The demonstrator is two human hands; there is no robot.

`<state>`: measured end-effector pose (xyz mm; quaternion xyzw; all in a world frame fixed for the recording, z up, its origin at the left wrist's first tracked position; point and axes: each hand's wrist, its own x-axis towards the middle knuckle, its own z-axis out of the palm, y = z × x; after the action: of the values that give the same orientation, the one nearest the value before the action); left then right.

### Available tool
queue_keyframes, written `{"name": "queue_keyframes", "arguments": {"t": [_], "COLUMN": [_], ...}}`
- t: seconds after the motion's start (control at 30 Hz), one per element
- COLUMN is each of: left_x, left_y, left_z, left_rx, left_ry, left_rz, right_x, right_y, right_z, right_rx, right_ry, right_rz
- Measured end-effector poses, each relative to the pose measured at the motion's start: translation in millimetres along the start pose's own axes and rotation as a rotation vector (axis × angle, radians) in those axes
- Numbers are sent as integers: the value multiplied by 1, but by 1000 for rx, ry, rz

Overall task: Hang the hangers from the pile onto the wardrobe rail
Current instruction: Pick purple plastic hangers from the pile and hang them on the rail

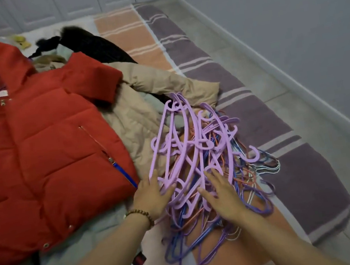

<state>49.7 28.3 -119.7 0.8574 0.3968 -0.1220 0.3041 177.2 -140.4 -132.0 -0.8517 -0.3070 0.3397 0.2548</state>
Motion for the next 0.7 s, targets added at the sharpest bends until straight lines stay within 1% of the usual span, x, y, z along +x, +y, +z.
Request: {"name": "queue_keyframes", "arguments": {"t": [0.07,0.13,0.23,0.37,0.57,0.63,0.7], "left_x": [8,15,23,34,36,40,40], "left_y": [-7,-12,-13,-16,-14,-19,-22], "left_z": [14,25,35,42,34,25,13], "left_rx": [-43,-62,-94,-131,11,-82,-186], "left_ry": [-29,-25,33,122,123,194,195], "left_rz": [-56,-63,-61,-72,-48,-23,8], "right_x": [10,19,29,34,33,32,33], "right_y": [7,13,18,22,16,11,6], "right_z": [17,31,46,58,54,50,46], "right_rx": [-23,-76,-157,-138,-123,-93,-37], "right_ry": [-6,-7,16,80,52,9,-22], "right_rz": [-7,-33,-59,-75,-48,-5,40]}}
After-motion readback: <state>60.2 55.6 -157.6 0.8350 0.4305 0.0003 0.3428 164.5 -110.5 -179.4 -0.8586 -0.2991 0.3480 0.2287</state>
